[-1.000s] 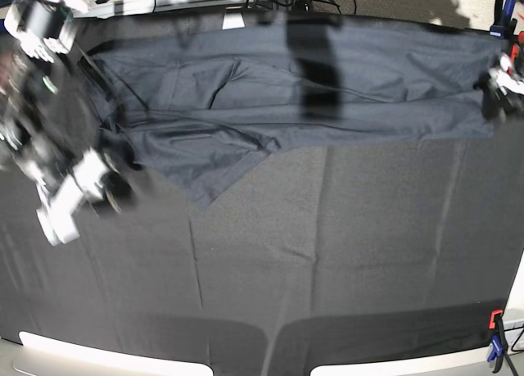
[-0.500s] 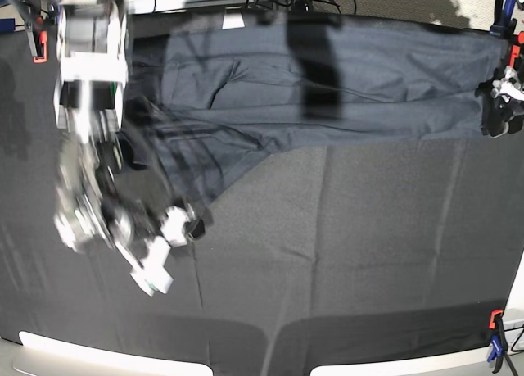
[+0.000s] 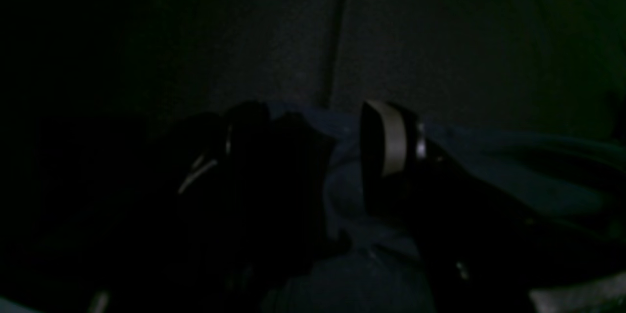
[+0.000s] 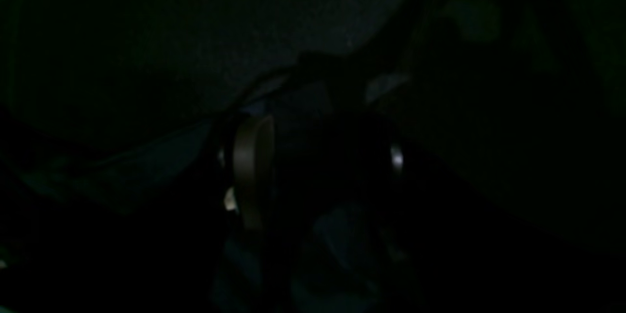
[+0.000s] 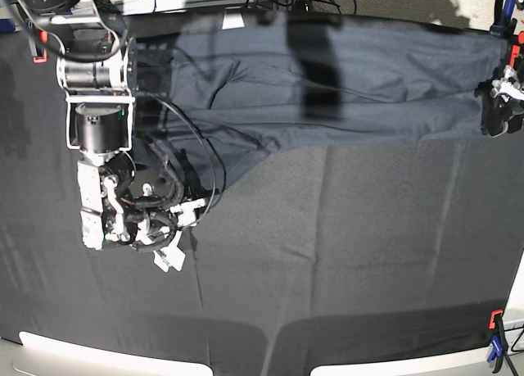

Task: Layout the t-shirt on the table in an organized manner, then fold the t-shirt properly
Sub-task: 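Carry the right gripper's fabric corner toward the folded edge and lay it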

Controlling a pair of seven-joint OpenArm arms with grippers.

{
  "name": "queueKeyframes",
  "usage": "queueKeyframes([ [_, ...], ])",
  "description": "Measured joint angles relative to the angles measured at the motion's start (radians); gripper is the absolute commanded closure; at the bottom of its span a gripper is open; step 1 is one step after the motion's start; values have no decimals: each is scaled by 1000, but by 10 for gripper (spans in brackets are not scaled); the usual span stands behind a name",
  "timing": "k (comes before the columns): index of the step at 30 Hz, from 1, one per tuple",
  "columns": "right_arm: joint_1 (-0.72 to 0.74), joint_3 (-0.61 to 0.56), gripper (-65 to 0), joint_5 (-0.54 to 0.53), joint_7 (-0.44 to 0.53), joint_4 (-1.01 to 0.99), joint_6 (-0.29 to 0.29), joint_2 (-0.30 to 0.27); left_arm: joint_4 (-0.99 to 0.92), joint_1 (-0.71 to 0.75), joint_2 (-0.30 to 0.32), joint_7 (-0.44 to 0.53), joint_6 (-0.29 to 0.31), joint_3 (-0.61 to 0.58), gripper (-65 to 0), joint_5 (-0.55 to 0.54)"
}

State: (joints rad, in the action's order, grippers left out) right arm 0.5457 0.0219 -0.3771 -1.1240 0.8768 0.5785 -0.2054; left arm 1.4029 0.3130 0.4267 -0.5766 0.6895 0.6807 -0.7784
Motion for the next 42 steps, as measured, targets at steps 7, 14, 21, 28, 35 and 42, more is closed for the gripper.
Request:
queueKeyframes([
  [7,-3,0,-123,-8,-7,-1,0,1,0,0,0,0,0,0,-301,0],
  [14,-6,0,0,-8,-13,-5,100,2,0,0,0,0,0,0,-301,0],
  [21,-19,-1,0,1,-13,122,104,2,0,0,0,0,0,0,-301,1],
  [28,-173,-1,0,-61,-15,464,113,3,0,3,0,0,0,0,-301,14],
  [35,-462,-1,0,-83,-19,851,114,0,0,3,-2,0,0,0,-301,13],
  [42,-760,0,0,-89,-19,1168,114,-3,0,3,-3,0,0,0,-301,14],
])
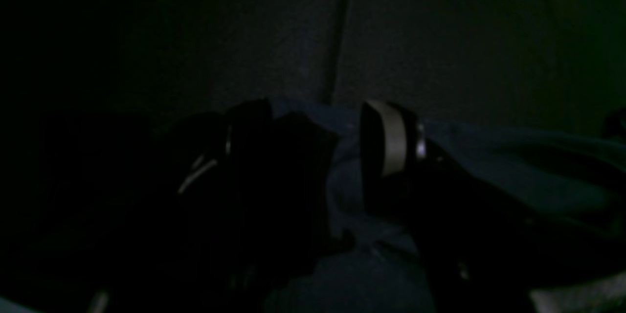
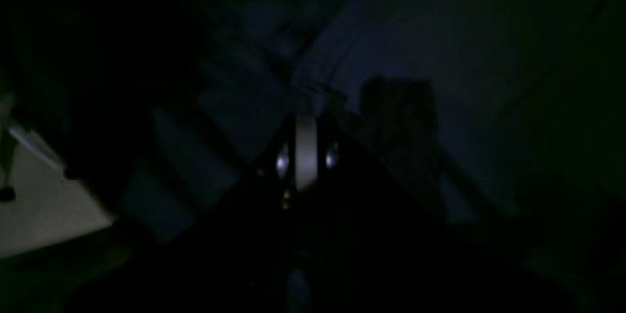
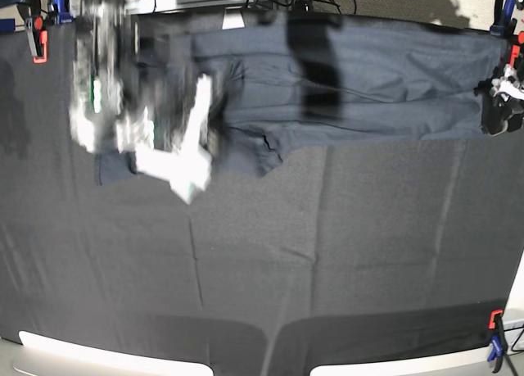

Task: Layout the t-shirt on the table in an organized manner, then fold the t-shirt properly
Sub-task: 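Carry the right gripper's fabric corner toward the folded edge and lay it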

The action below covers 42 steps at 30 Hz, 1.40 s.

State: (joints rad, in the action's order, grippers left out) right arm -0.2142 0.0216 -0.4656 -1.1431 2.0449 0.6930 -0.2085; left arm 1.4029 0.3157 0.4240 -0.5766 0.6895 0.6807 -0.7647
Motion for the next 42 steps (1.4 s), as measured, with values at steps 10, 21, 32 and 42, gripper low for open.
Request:
queueKeyframes([
  [10,-237,0,0,1,60,98,3,3,0,0,2,0,0,0,-301,-2],
  [21,-284,0,-206,-118,45,98,3,2,0,0,3,0,0,0,-301,-2],
  [32,-218,7,-257,-227,42,98,3,3,0,0,3,0,0,0,-301,-2],
  [42,-80,28,-256,-114,45,98,3,2,0,0,-9,-108,3,19,-301,55],
])
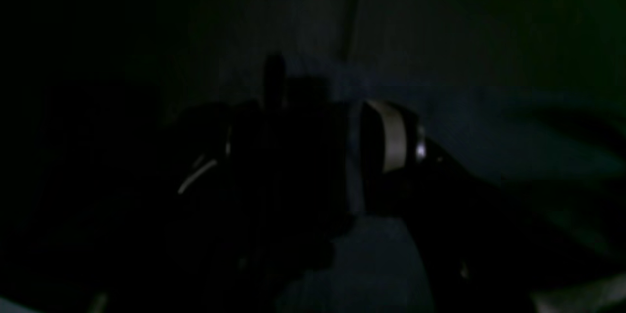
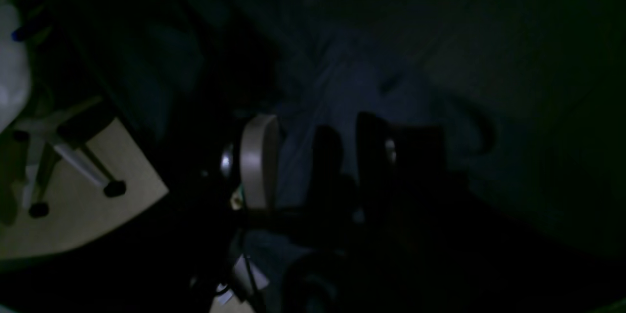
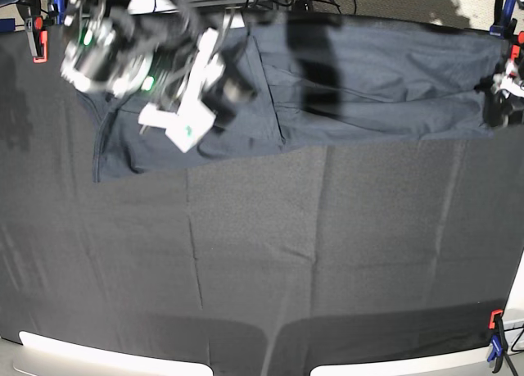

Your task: Layout the t-shirt on the table in an organized manner, then fold the t-shirt properly

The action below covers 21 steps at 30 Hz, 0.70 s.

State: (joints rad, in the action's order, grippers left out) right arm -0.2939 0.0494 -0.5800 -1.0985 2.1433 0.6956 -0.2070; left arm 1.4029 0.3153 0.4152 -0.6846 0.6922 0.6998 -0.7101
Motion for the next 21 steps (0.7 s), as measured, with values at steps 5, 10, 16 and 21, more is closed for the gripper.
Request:
queueKeyframes([
  [5,13,-1,-256,-3,1,0,0,0,0,2,-42,4,0,0,-301,70],
  [10,11,-1,-256,-3,1,0,0,0,0,2,-43,10,-31,0,-301,143],
  [16,11,-1,-256,-3,1,0,0,0,0,8,-45,6,-30,0,-299,168],
  [21,11,-1,-256,-3,1,0,0,0,0,32,-50,2,-2,0,-230,131],
])
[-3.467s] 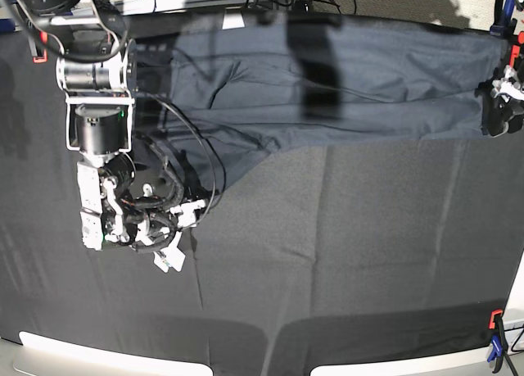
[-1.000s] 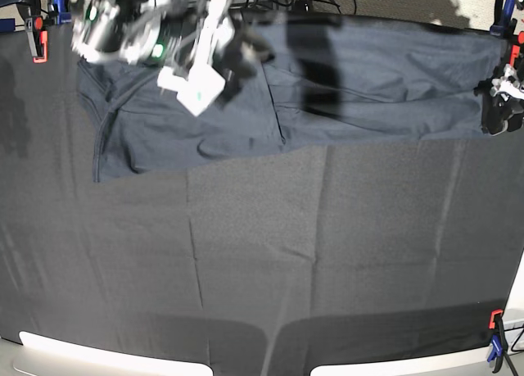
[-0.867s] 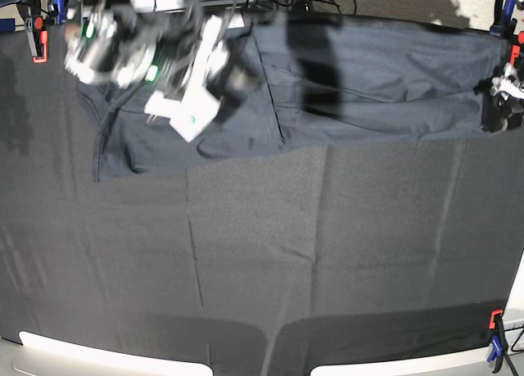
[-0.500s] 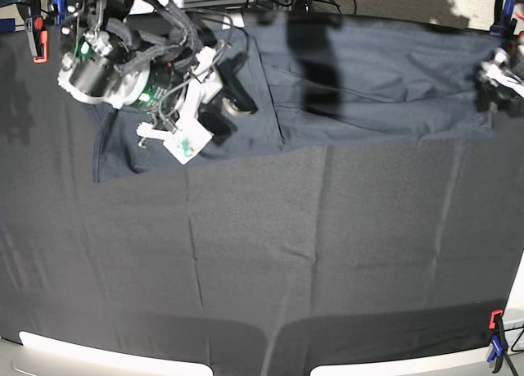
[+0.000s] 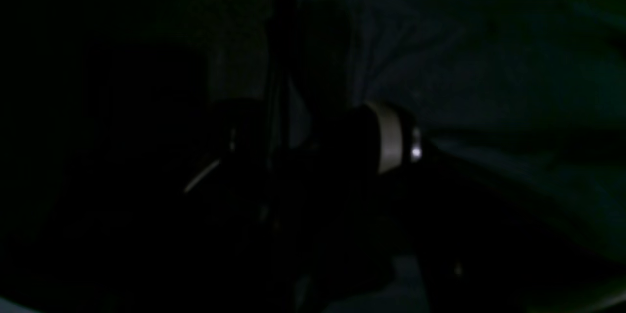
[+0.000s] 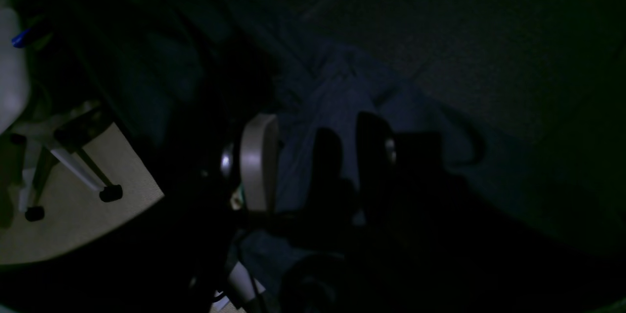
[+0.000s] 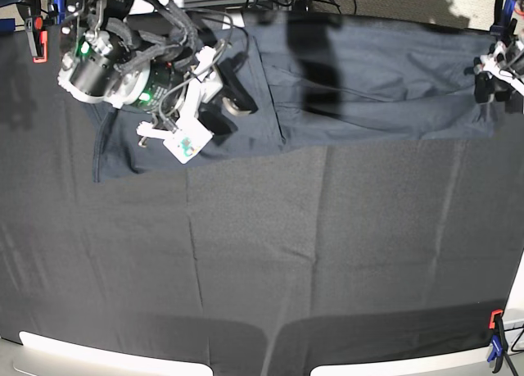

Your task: Layout the t-shirt on the table in an organized manner, then fold the t-shirt properly

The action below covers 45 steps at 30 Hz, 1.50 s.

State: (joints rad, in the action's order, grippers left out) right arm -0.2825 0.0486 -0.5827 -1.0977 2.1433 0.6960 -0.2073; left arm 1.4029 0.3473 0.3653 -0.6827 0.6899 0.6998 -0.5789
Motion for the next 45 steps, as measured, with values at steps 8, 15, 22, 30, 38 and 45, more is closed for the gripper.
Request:
queueKeyframes([
  [8,0,0,-256,0,0,0,0,0,0,10,-2,-156,-3,0,-71,-257],
  [15,0,0,-256,0,0,0,0,0,0,10,-2,-151,-3,1,0,-256],
  [22,0,7,-256,112,35,0,0,0,0,11,60,-88,0,0,0,-256],
  [30,0,137,-256,119,78,0,0,2,0,11,111,-28,10,0,0,-166],
  [38,0,229,-256,40,78,0,0,2,0,12,109,-16,3,0,-256,-72],
  [45,0,229,-256,36,78,0,0,3,0,12,55,55,-8,0,-256,1],
])
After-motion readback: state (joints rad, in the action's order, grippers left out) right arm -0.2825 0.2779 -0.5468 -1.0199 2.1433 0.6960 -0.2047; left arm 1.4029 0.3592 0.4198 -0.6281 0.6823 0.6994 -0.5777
